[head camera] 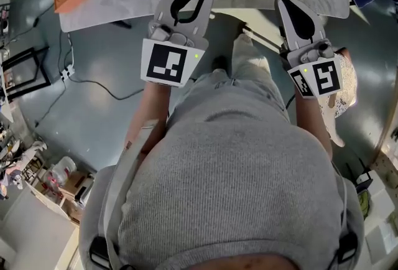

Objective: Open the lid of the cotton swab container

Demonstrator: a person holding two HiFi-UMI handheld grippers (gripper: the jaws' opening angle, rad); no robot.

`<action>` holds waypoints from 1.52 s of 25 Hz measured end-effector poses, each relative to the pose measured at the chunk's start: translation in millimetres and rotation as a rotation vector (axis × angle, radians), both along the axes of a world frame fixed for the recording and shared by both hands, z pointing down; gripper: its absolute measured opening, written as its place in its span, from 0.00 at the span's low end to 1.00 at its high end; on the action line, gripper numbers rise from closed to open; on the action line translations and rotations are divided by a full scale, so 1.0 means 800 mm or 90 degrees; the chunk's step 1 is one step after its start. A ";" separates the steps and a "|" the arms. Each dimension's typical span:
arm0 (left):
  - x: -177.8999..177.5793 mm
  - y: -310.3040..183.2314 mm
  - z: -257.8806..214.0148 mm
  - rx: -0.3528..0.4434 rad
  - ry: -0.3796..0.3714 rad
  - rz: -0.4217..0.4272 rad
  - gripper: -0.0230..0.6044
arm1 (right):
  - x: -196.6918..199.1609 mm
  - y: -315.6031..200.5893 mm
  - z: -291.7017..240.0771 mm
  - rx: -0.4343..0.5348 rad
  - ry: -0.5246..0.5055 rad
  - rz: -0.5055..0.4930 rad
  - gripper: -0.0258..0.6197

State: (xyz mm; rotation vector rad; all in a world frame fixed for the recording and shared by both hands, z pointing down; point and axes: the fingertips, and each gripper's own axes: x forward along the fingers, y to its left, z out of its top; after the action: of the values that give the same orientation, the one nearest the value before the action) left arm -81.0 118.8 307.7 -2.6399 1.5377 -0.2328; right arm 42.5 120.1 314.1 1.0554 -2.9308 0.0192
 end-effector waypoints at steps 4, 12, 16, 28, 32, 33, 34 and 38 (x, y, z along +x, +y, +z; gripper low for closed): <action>-0.001 0.021 -0.003 0.003 -0.004 0.010 0.03 | -0.003 0.023 -0.007 0.012 0.002 0.014 0.04; 0.002 0.039 -0.001 0.004 -0.022 0.012 0.03 | -0.012 0.044 -0.015 0.024 0.000 0.012 0.04; 0.003 0.044 -0.002 0.006 -0.019 0.014 0.03 | -0.019 0.048 -0.019 0.032 -0.004 0.008 0.04; 0.007 0.040 -0.001 0.002 -0.013 0.025 0.03 | -0.027 0.048 -0.021 0.045 0.033 -0.007 0.04; 0.010 0.042 -0.006 0.007 -0.014 0.031 0.03 | -0.025 0.048 -0.026 0.046 0.024 0.001 0.04; 0.010 0.043 -0.007 0.008 -0.017 0.034 0.03 | -0.025 0.048 -0.025 0.045 0.024 0.002 0.04; 0.011 0.044 -0.008 0.008 -0.018 0.036 0.03 | -0.025 0.049 -0.025 0.044 0.024 0.003 0.04; 0.012 0.045 -0.009 0.012 -0.016 0.040 0.03 | -0.028 0.052 -0.026 0.043 0.022 0.002 0.04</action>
State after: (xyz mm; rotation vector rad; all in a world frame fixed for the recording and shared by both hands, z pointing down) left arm -71.2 154.7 300.8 -2.6547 1.4407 -0.2453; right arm 19.8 162.0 293.5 1.0584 -2.9174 -0.0987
